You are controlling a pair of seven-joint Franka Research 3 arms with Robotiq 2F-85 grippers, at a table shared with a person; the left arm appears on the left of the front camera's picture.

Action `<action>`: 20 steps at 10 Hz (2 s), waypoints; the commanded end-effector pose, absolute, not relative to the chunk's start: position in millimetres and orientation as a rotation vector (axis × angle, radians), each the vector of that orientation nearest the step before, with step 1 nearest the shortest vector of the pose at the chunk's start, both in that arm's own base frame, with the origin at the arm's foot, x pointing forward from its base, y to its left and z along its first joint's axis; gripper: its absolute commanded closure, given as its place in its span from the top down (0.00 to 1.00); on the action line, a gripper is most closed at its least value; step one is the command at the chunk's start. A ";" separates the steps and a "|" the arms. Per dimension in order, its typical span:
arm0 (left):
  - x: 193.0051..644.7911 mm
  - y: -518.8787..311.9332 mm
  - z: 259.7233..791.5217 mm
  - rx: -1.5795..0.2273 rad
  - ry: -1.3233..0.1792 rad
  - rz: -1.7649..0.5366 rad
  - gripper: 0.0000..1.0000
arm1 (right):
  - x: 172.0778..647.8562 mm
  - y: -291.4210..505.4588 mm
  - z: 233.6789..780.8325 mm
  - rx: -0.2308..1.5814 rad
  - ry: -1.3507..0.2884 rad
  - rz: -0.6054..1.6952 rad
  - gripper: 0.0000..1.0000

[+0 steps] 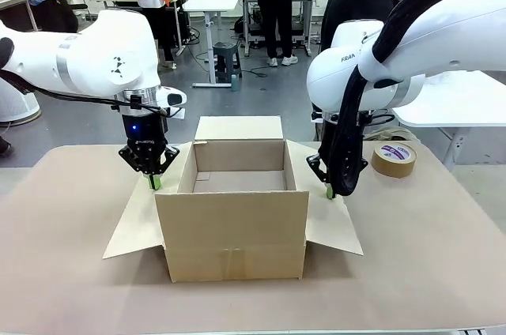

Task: Wrap the clocks to prevent damage.
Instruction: Open the side flaps of the Package Box, then once the human has placed the objects inside and stepped back, release both hands from the side flaps of the Package Box.

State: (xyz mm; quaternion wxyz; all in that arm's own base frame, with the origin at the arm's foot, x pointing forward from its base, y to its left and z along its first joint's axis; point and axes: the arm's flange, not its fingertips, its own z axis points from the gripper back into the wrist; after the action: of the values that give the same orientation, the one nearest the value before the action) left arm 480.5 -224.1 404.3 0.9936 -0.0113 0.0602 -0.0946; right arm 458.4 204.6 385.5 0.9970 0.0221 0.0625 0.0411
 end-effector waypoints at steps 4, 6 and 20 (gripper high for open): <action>479.5 -224.4 403.5 -0.020 0.124 -0.190 0.00 | 456.8 206.4 385.0 0.029 0.122 0.073 0.01; 479.5 -224.4 403.5 -0.020 0.124 -0.190 0.00 | 456.8 206.4 385.0 0.029 0.122 0.073 0.01; 479.5 -224.4 403.5 -0.020 0.124 -0.190 0.00 | 456.8 206.4 385.0 0.029 0.122 0.073 0.01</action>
State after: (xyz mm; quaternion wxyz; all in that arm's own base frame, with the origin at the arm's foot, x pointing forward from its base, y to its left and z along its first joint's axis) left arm 480.4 -224.3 404.3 0.9936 -0.0112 0.0604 -0.0948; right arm 458.0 205.5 385.6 0.9970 0.0211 0.0622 0.0415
